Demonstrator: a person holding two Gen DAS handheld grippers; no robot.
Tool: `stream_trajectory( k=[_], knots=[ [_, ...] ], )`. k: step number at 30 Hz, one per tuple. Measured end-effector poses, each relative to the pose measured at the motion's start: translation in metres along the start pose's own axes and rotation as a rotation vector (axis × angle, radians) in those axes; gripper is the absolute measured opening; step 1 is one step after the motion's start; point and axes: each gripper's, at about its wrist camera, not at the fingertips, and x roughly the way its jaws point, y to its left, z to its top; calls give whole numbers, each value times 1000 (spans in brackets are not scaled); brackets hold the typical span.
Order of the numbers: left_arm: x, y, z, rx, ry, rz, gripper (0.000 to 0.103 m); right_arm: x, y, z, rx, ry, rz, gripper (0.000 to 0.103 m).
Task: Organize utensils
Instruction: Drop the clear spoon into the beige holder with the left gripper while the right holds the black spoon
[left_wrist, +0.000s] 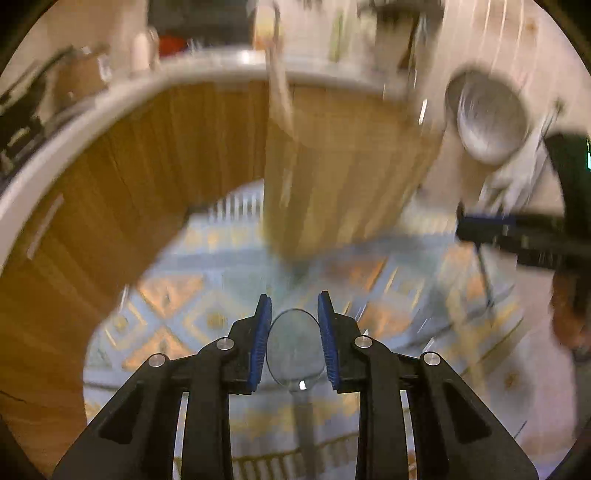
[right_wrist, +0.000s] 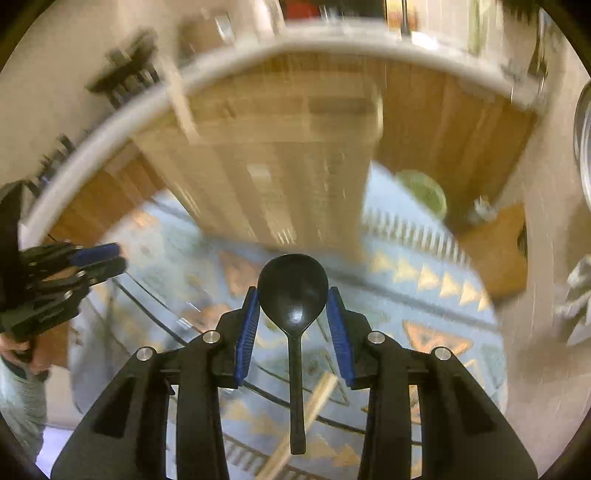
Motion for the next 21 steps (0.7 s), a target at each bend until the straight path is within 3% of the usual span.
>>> stream_trajectory(
  k=[2, 6, 8, 10, 15, 20, 21],
  knots=[
    [-28, -5, 17, -6, -124, -40, 23, -27, 1, 12, 17, -114, -22, 34],
    [-63, -12, 51, -21, -322, -41, 21, -63, -5, 41, 87, -310, -7, 34],
    [-75, -20, 68, -30, -409, -47, 0, -69, -5, 52, 94, -381, -34, 34],
    [-80, -26, 85, -41, -456, -58, 0, -69, -9, 65, 112, -423, -23, 34],
    [-75, -31, 99, -50, -413, -128, 0, -52, -20, 85, 139, -402, -1, 34],
    [-61, -8, 69, -18, -327, -166, 1, -33, -31, 58, 146, -346, 10, 34],
    [-59, -2, 64, -24, -315, -166, 8, -28, -35, 55, 159, -325, 20, 34]
  ],
)
